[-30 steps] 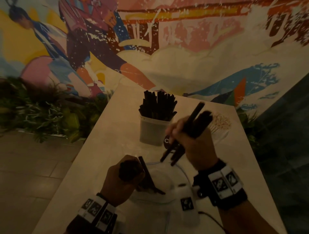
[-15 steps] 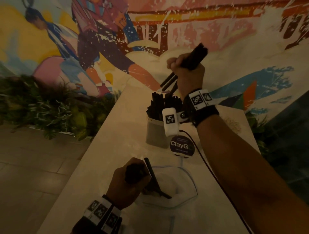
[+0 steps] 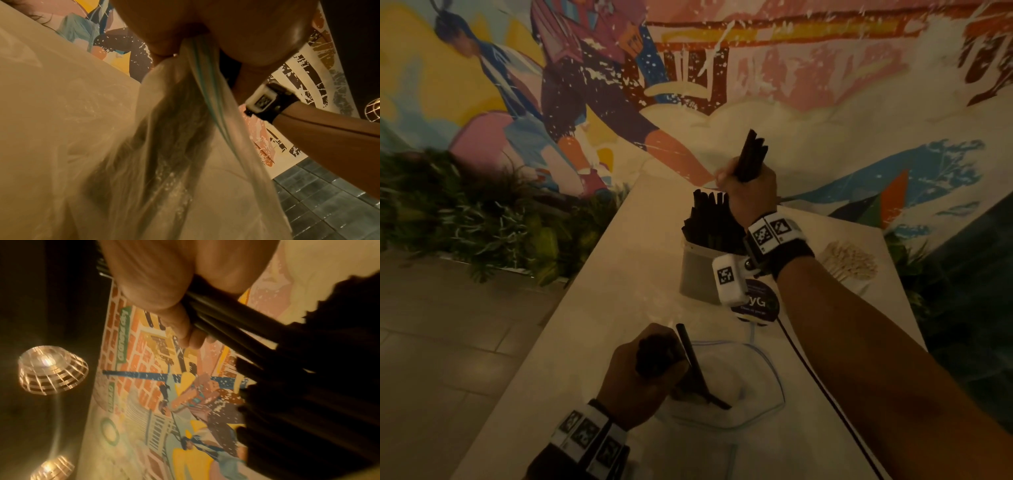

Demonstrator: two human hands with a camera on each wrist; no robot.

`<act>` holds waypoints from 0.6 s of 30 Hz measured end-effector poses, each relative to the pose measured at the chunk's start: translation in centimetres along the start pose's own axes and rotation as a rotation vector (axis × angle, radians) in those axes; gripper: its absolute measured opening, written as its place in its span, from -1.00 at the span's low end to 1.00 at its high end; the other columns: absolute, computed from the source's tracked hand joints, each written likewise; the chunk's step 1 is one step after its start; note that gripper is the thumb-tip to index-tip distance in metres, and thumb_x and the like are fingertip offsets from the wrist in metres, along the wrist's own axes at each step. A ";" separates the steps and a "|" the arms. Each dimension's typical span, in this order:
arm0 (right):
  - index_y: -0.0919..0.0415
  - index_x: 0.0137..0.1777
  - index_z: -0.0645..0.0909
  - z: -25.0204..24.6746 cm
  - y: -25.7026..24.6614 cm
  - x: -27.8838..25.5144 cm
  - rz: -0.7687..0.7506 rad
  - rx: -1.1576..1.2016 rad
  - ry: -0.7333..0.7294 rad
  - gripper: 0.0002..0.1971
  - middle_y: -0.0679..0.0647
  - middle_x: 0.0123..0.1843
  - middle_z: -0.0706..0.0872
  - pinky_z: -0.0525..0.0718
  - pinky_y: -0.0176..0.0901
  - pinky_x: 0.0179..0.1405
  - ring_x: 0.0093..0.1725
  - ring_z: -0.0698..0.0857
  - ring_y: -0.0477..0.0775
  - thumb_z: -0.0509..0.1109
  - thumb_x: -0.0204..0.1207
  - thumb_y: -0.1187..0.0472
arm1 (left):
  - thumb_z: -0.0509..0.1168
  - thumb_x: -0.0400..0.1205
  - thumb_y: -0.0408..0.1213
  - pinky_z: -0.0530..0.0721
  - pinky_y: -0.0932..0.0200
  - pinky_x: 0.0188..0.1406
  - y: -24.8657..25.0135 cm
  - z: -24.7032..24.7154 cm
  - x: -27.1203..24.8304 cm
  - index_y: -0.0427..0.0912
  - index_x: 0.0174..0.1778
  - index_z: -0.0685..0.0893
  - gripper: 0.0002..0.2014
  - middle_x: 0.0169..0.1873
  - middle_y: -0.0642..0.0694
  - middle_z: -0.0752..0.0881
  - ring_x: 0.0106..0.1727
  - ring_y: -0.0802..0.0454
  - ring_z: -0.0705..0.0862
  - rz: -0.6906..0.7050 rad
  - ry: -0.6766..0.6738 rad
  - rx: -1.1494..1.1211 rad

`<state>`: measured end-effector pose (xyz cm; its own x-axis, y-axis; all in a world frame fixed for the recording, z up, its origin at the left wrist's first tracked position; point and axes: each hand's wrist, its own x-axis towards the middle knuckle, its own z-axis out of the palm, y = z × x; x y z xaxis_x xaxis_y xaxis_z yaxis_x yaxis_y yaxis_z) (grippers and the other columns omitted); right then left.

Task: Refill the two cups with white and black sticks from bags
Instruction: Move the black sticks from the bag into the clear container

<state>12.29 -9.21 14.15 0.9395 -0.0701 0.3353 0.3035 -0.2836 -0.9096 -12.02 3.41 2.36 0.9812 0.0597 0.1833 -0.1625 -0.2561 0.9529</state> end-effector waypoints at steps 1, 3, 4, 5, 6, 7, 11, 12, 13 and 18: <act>0.04 -0.17 0.69 -0.1 0.2 -0.2 0.020 -0.076 0.014 -0.94 0.15 -0.21 0.75 0.70 0.19 0.00 -0.11 0.74 0.23 0.42 0.44 0.22 | 0.43 0.35 -0.01 0.74 -0.06 -0.18 0.0 0.0 0.0 0.11 -0.15 0.64 -0.80 -0.19 0.10 0.72 -0.19 0.09 0.73 0.001 0.005 -0.001; 0.20 0.01 0.65 -0.4 0.6 -0.2 0.048 -0.247 0.027 -0.81 0.17 -0.13 0.75 0.69 0.06 -0.04 -0.07 0.72 0.22 0.40 0.50 0.11 | 0.42 0.36 -0.02 0.74 -0.06 -0.18 0.0 0.0 -0.2 0.10 -0.15 0.64 -0.80 -0.18 0.11 0.72 -0.19 0.10 0.73 0.014 0.008 0.010; 0.22 0.04 0.64 -0.6 0.6 -0.2 0.054 -0.318 0.009 -0.75 0.17 -0.10 0.76 0.69 0.03 -0.03 -0.05 0.72 0.21 0.41 0.49 0.07 | 0.42 0.36 -0.02 0.74 -0.07 -0.18 0.0 0.0 -0.2 0.11 -0.15 0.64 -0.81 -0.18 0.11 0.72 -0.19 0.10 0.73 0.017 0.006 0.016; 0.22 0.03 0.64 -0.7 0.6 -0.3 0.044 -0.383 0.009 -0.71 0.17 -0.08 0.76 0.69 0.04 -0.01 -0.03 0.72 0.22 0.41 0.47 0.01 | 0.42 0.36 -0.02 0.74 -0.08 -0.18 0.0 0.0 -0.3 0.11 -0.15 0.63 -0.81 -0.18 0.11 0.71 -0.19 0.11 0.73 0.018 0.006 0.023; 0.23 0.01 0.64 -0.9 0.6 -0.2 0.024 -0.443 0.028 -0.67 0.19 -0.07 0.76 0.68 0.09 0.04 -0.02 0.71 0.24 0.40 0.47 -0.05 | 0.42 0.36 -0.01 0.74 -0.09 -0.18 0.0 0.0 -0.3 0.12 -0.15 0.63 -0.81 -0.17 0.11 0.71 -0.19 0.11 0.72 0.019 0.008 0.028; 0.25 0.00 0.63 -1.0 0.7 -0.1 0.006 -0.510 0.040 -0.61 0.22 -0.05 0.75 0.66 0.15 0.09 0.02 0.69 0.28 0.37 0.47 -0.11 | 0.41 0.36 -0.01 0.74 -0.09 -0.17 0.1 0.0 -0.3 0.12 -0.15 0.63 -0.81 -0.17 0.12 0.71 -0.19 0.11 0.72 0.018 0.011 0.031; 0.23 0.07 0.64 -1.3 0.6 -0.2 0.113 -0.823 -0.102 -0.40 0.25 0.11 0.70 0.44 0.29 0.34 0.21 0.60 0.34 0.27 0.45 -0.35 | 0.42 0.37 -0.01 0.75 -0.09 -0.17 0.1 0.0 -0.1 0.13 -0.14 0.63 -0.81 -0.16 0.12 0.71 -0.18 0.12 0.73 0.024 0.003 0.031; 0.20 0.11 0.63 -1.4 0.5 0.0 0.132 -0.840 -0.111 -0.37 0.23 0.16 0.68 0.41 0.32 0.36 0.26 0.58 0.34 0.27 0.43 -0.39 | 0.42 0.38 -0.02 0.75 -0.10 -0.17 0.1 0.0 -0.1 0.13 -0.14 0.63 -0.82 -0.17 0.12 0.71 -0.18 0.11 0.73 0.027 0.000 0.022; 0.17 0.18 0.60 -1.4 0.5 0.3 0.117 -0.813 -0.091 -0.36 0.21 0.23 0.65 0.39 0.34 0.37 0.30 0.55 0.33 0.29 0.40 -0.39 | 0.42 0.38 -0.02 0.75 -0.09 -0.17 0.1 0.0 -0.1 0.13 -0.14 0.63 -0.82 -0.17 0.12 0.72 -0.19 0.11 0.73 0.027 0.002 0.013; 0.27 0.53 0.29 -0.9 -0.8 0.7 -0.368 -0.412 0.200 -0.27 0.24 0.50 0.42 0.40 0.14 0.41 0.47 0.43 0.24 0.40 0.45 -0.07 | 0.43 0.37 -0.05 0.75 -0.07 -0.17 0.1 0.0 -0.3 0.11 -0.16 0.65 -0.83 -0.17 0.10 0.72 -0.18 0.09 0.73 0.026 0.009 -0.002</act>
<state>12.55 -9.87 15.37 0.7236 -0.0640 0.6872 0.4801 -0.6686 -0.5678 -12.32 3.34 2.39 0.9757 0.0620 0.2102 -0.1881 -0.2556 0.9483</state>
